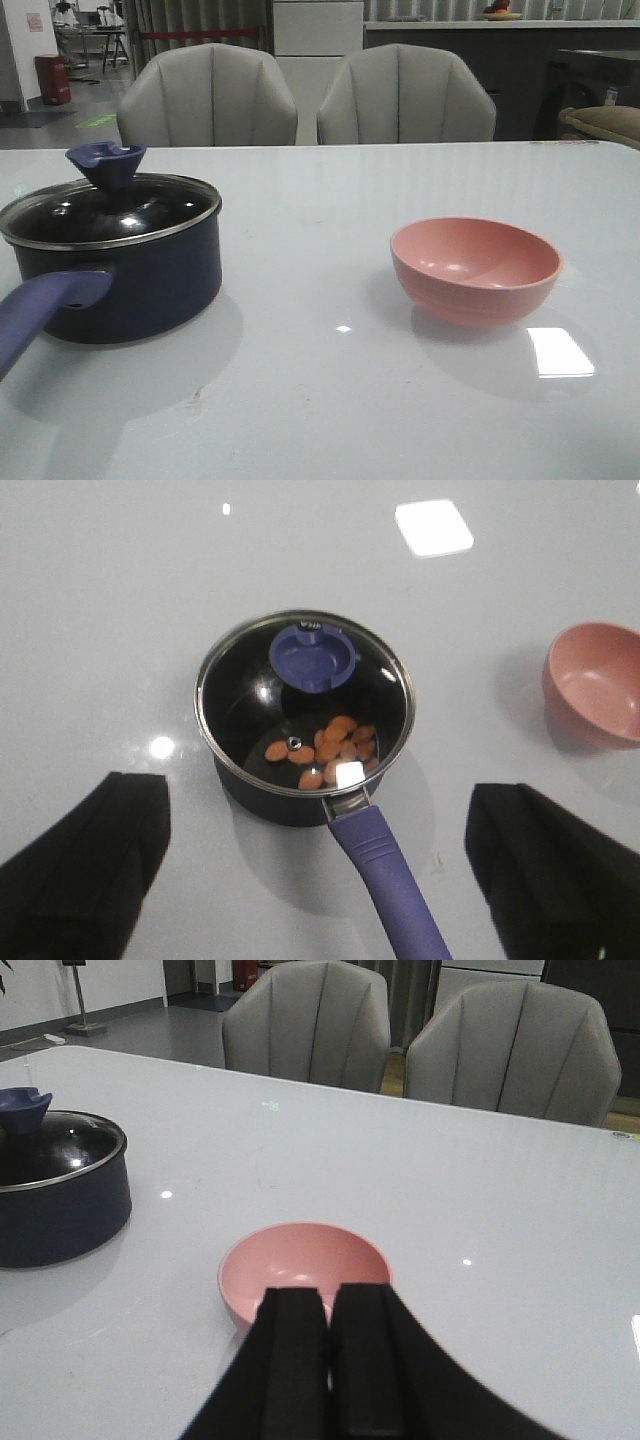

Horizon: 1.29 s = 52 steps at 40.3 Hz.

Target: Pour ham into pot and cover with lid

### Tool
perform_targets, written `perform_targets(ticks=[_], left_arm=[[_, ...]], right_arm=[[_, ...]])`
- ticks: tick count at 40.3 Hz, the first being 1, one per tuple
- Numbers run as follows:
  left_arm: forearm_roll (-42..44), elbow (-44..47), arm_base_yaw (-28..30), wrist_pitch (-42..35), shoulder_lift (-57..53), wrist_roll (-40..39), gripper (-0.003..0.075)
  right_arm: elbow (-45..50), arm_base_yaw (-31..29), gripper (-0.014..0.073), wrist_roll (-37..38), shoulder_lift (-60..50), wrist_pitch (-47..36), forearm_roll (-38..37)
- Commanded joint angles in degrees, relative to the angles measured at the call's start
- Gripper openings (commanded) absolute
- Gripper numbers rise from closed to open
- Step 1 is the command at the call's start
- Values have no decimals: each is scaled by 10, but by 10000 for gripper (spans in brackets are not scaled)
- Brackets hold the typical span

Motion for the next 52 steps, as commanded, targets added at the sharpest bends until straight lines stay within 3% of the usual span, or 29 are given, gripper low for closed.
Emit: perform_targets(ticks=[1, 13, 17, 26, 52], left_arm=[[-2, 41, -1, -81, -89, -1, 625], [2, 192, -1, -110, -300, -1, 600], [12, 236, -1, -130, -344, 9, 489], [13, 285, -1, -173, -376, 9, 100], [26, 300, -1, -208, -376, 9, 120]], right_arm=[[-15, -1, 150, -6, 5, -44, 5], [-15, -1, 150, -6, 5, -44, 5], [-15, -1, 150, -6, 5, -44, 5], [-15, -1, 150, -6, 5, -44, 5], [-15, -1, 150, -6, 5, -44, 5]])
